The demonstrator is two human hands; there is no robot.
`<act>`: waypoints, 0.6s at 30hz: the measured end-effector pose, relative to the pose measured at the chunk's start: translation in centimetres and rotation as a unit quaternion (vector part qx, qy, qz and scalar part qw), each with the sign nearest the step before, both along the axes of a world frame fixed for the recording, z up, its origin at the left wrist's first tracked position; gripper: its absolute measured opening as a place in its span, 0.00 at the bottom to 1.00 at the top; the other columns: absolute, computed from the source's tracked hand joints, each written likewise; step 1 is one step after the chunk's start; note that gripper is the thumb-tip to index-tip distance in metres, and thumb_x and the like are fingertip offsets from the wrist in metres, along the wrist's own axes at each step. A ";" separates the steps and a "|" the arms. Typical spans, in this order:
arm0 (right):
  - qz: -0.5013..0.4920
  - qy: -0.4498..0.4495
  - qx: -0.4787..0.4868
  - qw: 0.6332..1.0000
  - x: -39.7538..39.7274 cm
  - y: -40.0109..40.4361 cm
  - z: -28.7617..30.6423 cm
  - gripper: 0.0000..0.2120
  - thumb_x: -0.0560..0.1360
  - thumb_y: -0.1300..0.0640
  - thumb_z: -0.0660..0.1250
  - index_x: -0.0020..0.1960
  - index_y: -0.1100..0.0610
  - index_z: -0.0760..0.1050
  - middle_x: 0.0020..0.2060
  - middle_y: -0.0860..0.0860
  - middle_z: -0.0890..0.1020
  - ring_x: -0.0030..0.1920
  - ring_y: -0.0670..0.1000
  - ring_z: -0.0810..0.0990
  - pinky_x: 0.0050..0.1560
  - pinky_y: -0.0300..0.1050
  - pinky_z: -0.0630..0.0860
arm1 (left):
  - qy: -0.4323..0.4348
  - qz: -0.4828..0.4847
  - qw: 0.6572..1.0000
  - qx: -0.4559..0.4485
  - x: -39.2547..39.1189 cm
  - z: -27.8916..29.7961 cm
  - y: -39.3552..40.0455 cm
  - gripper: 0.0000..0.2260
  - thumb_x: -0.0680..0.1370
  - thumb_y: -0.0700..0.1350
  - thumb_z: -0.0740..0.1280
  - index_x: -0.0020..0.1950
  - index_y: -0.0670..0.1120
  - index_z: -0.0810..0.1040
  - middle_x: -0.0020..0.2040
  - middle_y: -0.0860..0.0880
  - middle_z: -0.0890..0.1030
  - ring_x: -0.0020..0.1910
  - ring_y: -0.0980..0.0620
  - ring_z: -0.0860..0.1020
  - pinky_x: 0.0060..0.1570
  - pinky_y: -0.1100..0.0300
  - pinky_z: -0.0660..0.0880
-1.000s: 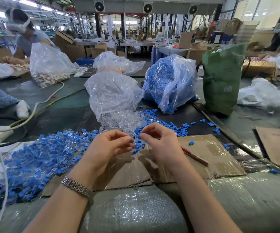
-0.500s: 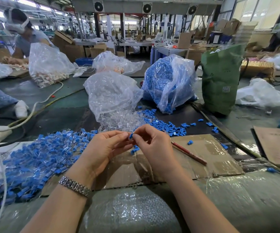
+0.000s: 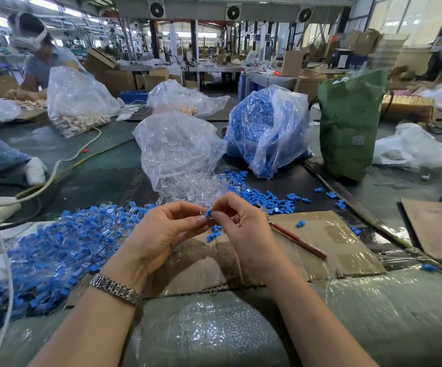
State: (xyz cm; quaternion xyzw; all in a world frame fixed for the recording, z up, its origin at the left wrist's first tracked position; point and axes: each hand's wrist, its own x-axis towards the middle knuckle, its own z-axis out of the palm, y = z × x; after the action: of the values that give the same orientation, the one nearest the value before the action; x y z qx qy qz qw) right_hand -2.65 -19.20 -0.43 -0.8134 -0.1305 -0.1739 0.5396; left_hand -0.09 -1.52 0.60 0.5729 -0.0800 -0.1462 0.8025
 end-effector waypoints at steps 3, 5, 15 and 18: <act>0.014 0.005 0.001 1.000 0.0 -0.1 0.1 0.07 0.79 0.61 0.69 0.46 0.50 0.78 0.38 0.42 0.81 0.40 0.40 0.79 0.43 0.33 0.75 | 0.002 -0.010 1.000 0.002 -0.1 0.1 0.1 0.11 0.67 0.32 0.74 0.48 0.37 0.87 0.52 0.35 0.85 0.51 0.42 0.86 0.46 0.61 0.82; 0.020 0.006 -0.003 1.000 -0.1 -0.2 0.2 0.06 0.80 0.61 0.68 0.47 0.51 0.78 0.39 0.43 0.82 0.41 0.41 0.80 0.45 0.33 0.75 | -0.001 -0.004 1.000 0.008 -0.2 0.2 0.1 0.10 0.67 0.32 0.73 0.48 0.36 0.87 0.51 0.35 0.85 0.50 0.43 0.86 0.46 0.61 0.82; 0.009 0.046 -0.011 0.999 -0.6 -0.8 1.1 0.04 0.78 0.55 0.71 0.49 0.47 0.78 0.41 0.43 0.82 0.41 0.43 0.79 0.45 0.42 0.78 | -0.016 0.008 1.000 0.024 -0.4 0.4 -0.1 0.09 0.67 0.34 0.74 0.46 0.37 0.87 0.50 0.35 0.86 0.50 0.42 0.86 0.46 0.61 0.82; -0.058 0.044 -0.026 0.997 -0.7 -2.0 1.7 0.03 0.79 0.56 0.70 0.51 0.49 0.77 0.42 0.44 0.81 0.42 0.42 0.78 0.47 0.42 0.77 | -0.018 0.012 0.999 0.024 -0.2 0.2 0.0 0.08 0.68 0.35 0.74 0.46 0.39 0.87 0.50 0.34 0.85 0.52 0.41 0.86 0.48 0.61 0.82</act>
State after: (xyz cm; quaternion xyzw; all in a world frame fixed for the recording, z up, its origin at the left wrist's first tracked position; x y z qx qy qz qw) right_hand -3.31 -21.17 1.25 -0.8404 -0.0639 -0.1658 0.5120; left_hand -0.28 -1.50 0.84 0.5952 -0.0841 -0.1279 0.7889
